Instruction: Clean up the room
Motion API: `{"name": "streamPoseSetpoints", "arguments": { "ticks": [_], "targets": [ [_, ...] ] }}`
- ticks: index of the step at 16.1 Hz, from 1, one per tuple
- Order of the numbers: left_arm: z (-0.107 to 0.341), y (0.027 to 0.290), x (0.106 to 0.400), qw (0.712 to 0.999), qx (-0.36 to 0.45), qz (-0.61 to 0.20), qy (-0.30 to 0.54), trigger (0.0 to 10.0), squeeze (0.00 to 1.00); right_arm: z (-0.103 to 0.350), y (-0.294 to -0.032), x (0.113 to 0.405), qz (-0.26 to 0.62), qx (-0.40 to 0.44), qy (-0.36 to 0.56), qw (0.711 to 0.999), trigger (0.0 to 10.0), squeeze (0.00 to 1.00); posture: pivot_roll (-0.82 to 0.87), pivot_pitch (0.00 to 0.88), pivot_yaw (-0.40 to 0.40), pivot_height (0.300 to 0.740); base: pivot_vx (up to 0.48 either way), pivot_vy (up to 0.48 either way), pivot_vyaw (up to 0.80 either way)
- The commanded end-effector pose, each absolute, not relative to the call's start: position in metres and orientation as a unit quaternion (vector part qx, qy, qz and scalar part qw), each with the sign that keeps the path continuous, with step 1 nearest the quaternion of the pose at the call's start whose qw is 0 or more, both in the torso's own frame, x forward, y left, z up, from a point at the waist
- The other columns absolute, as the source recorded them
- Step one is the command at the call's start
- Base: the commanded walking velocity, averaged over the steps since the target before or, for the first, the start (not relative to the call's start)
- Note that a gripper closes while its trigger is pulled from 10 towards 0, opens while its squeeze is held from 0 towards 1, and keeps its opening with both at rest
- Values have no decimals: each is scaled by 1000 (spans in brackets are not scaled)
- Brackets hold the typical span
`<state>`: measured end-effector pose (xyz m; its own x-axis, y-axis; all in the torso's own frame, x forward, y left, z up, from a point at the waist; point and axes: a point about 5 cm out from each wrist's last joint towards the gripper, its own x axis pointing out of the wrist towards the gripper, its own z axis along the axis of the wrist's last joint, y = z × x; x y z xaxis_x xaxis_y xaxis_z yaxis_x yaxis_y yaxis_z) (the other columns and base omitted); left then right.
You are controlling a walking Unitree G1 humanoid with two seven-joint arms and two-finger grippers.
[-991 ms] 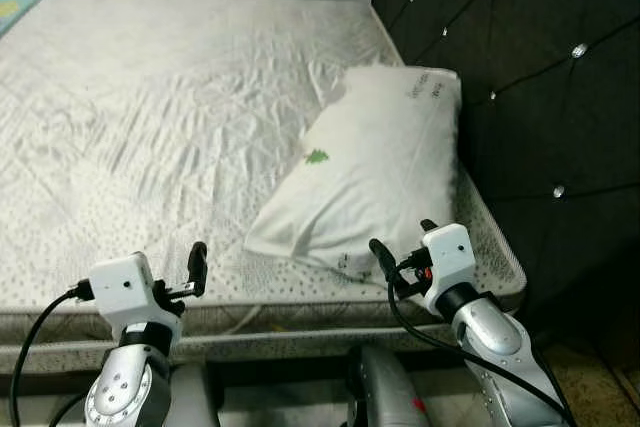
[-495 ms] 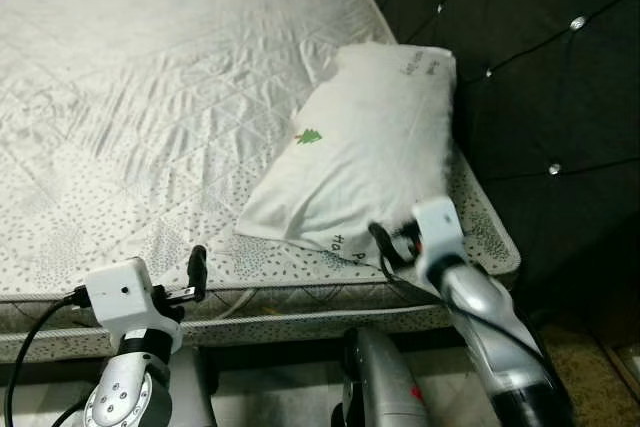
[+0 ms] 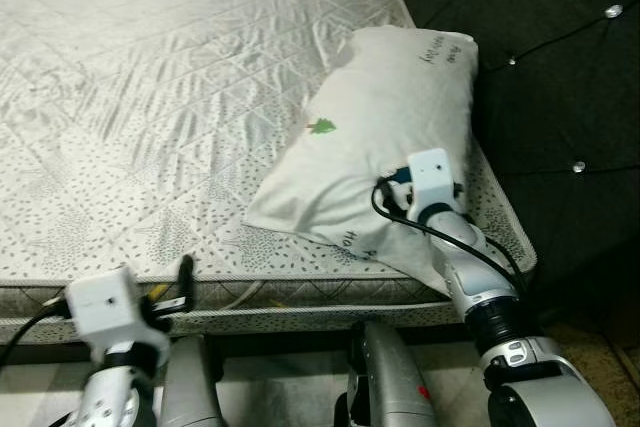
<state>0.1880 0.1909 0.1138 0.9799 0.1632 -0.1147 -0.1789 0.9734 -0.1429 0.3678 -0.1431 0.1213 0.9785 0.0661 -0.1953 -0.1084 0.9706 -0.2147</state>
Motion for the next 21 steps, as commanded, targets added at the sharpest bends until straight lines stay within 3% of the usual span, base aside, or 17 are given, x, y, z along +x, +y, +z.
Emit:
{"name": "streamPoseSetpoints", "arguments": {
  "ticks": [1,4,8,12,16,21],
  "targets": [
    [117,187,188,993,-76,80,50,10000,0,112,-159,365,14,-117,120,986,10000,0,21,183,-103,551,0,0,0],
    [118,185,190,993,-75,70,55,10000,0,93,-169,357,-11,-129,151,980,10000,0,19,176,-87,551,0,0,0],
    [118,189,192,993,-71,72,54,10000,0,112,-201,363,-83,-110,103,985,10000,0,19,164,-84,551,0,0,0],
    [118,187,196,993,-72,71,54,10000,0,130,-222,362,-118,-38,32,992,10000,0,12,151,-82,551,0,0,0],
    [119,187,198,994,-73,67,52,10000,0,125,-213,354,-29,94,23,995,10000,0,9,143,-76,551,0,0,0],
    [117,186,202,994,-73,59,53,10000,0,98,-237,322,45,13,78,996,10000,0,-5,138,-67,551,0,0,0]
  ]
}}
